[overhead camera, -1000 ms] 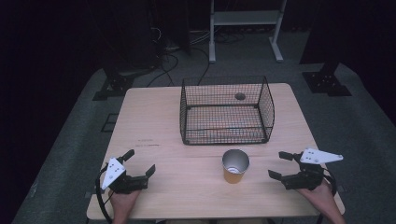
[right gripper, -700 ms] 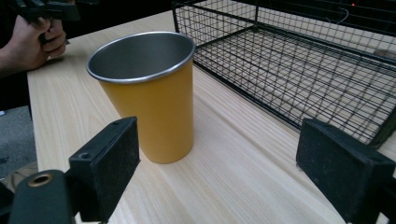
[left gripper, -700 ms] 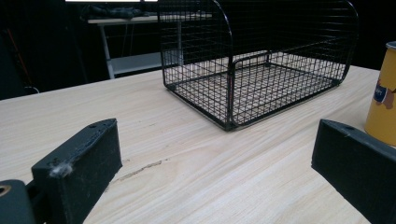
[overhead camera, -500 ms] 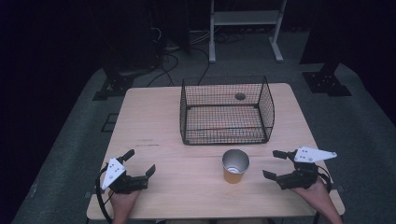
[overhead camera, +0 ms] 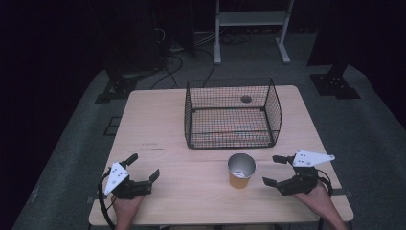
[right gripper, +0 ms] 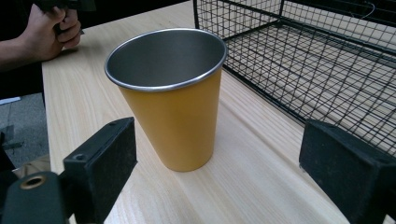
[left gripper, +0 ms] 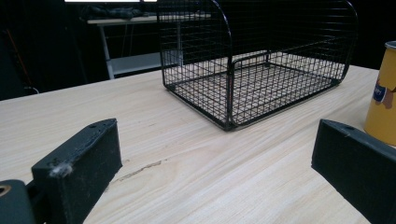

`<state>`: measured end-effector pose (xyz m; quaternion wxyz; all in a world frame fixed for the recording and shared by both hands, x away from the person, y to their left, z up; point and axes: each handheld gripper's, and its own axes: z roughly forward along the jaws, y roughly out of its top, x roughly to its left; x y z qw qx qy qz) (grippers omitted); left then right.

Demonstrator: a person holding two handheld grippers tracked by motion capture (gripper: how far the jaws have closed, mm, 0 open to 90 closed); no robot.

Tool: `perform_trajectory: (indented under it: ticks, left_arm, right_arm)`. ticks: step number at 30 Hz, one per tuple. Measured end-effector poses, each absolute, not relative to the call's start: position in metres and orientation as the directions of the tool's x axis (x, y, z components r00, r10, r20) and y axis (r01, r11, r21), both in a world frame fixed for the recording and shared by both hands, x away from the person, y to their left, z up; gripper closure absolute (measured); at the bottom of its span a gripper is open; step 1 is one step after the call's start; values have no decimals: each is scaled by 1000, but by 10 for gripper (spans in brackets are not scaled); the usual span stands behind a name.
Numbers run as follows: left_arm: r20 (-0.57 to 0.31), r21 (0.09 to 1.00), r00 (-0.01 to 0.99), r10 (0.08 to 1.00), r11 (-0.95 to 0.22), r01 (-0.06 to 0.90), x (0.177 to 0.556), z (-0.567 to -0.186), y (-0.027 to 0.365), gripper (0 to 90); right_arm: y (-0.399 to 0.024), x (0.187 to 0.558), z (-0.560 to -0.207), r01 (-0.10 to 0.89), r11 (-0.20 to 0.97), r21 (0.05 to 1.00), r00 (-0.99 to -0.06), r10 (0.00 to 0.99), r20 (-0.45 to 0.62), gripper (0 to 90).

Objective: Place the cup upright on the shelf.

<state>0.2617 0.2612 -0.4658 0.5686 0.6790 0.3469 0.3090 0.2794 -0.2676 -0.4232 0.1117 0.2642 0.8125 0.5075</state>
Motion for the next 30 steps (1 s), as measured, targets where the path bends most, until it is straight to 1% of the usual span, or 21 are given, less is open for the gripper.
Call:
perform_trajectory:
  ticks: [12, 16, 30]
  left_arm:
    - [26, 987, 569, 822, -113, 118, 262, -466, 261, 8]
    - [25, 987, 570, 822, -113, 118, 262, -466, 261, 8]
    - [24, 987, 570, 821, -111, 118, 262, -466, 261, 8]
  right_arm:
    - [-257, 281, -426, 325, 364, 873, -844, 527, 94, 77]
    - [-250, 282, -428, 331, 376, 865, -847, 523, 97, 31]
    - [-232, 283, -431, 319, 393, 862, -864, 495, 95, 19]
